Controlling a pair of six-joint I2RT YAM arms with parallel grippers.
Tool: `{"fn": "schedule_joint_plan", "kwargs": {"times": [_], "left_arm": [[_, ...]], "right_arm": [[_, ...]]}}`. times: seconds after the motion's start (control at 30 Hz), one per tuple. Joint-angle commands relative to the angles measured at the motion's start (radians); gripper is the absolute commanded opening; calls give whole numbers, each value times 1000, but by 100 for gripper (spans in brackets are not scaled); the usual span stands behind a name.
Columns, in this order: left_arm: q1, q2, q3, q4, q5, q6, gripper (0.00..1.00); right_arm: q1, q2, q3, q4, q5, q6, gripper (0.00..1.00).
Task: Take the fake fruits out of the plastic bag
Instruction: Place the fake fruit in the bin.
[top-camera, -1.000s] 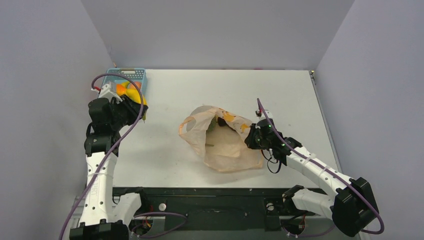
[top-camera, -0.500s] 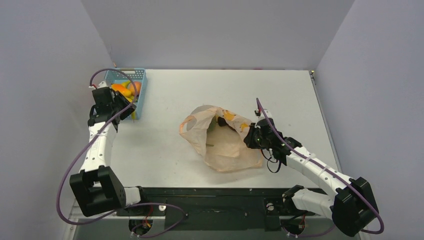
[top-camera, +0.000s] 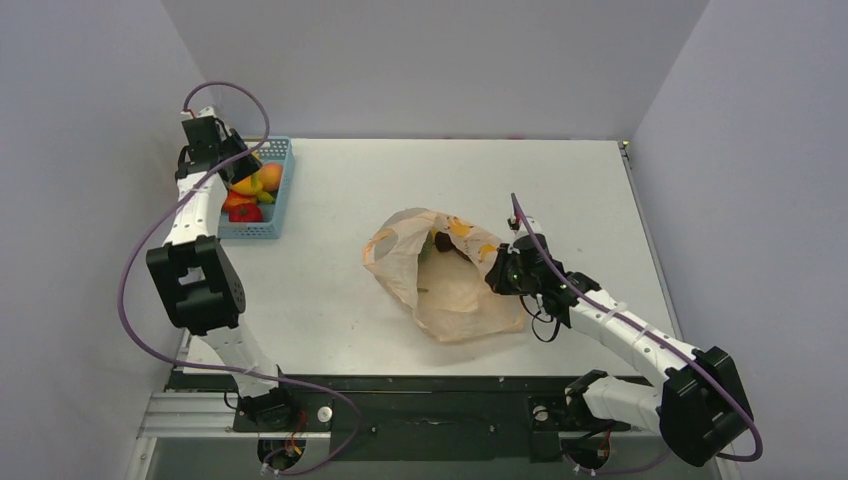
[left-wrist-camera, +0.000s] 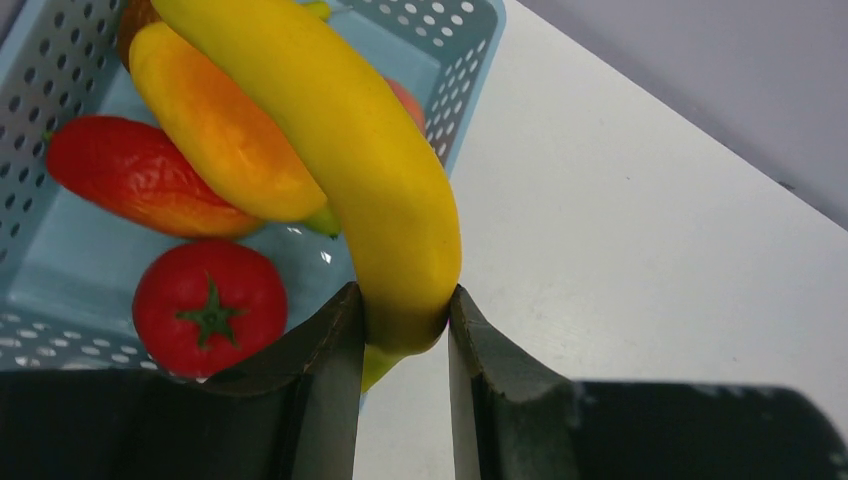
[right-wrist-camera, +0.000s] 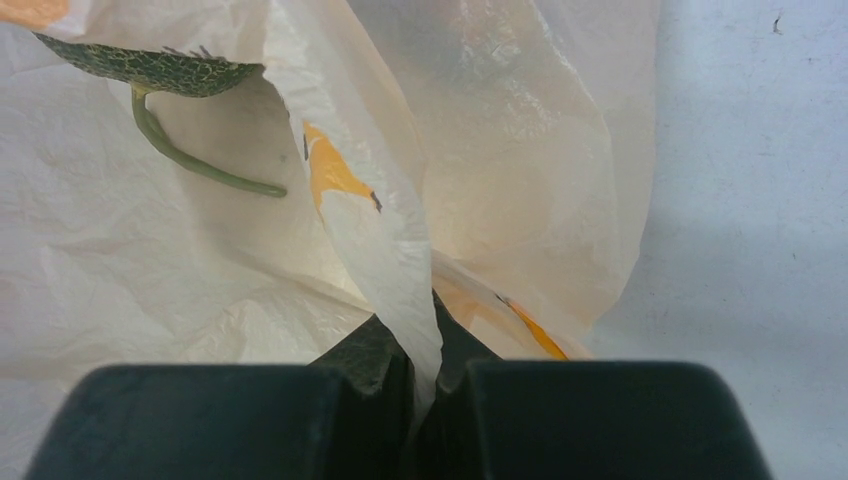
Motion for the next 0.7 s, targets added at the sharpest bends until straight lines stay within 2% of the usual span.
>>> {"fn": "schedule_joint_plan", "kwargs": {"times": [0.0, 0.23, 0.67], "left_arm": [[8, 117, 183, -69, -62, 129, 7], [8, 271, 312, -123, -160, 247, 6], [-10, 410, 382, -136, -212, 269, 8]], "right_arm": [[-17, 10, -4, 49, -13, -3, 0], [-32, 43, 7, 49, -22, -3, 0], [-44, 68, 25, 39, -38, -7, 0]]}}
